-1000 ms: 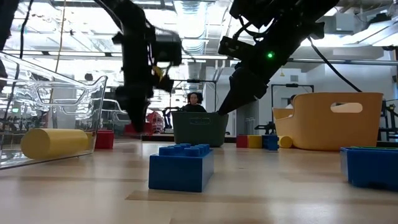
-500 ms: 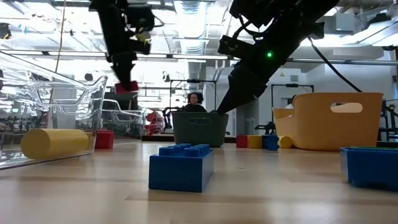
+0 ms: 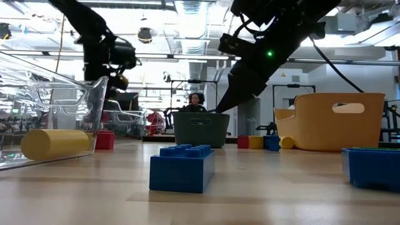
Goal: Sort blocks
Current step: Put the red block into the top transparent bin
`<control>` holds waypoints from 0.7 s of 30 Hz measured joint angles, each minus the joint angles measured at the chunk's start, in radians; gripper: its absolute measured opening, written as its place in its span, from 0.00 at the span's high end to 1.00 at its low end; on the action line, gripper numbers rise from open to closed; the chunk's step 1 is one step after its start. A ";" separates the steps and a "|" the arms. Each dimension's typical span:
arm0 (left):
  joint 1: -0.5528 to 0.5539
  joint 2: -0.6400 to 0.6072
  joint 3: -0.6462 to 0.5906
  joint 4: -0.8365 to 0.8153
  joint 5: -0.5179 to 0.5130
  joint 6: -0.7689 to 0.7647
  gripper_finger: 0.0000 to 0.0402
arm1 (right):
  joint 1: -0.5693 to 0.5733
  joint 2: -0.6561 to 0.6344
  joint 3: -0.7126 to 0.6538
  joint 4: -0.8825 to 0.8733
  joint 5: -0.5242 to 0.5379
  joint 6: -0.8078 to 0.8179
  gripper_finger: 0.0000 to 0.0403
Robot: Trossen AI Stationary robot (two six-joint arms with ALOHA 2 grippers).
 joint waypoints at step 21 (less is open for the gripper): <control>-0.113 -0.229 0.015 0.100 -0.034 0.036 0.29 | 0.006 -0.068 -0.001 -0.052 -0.022 -0.031 0.40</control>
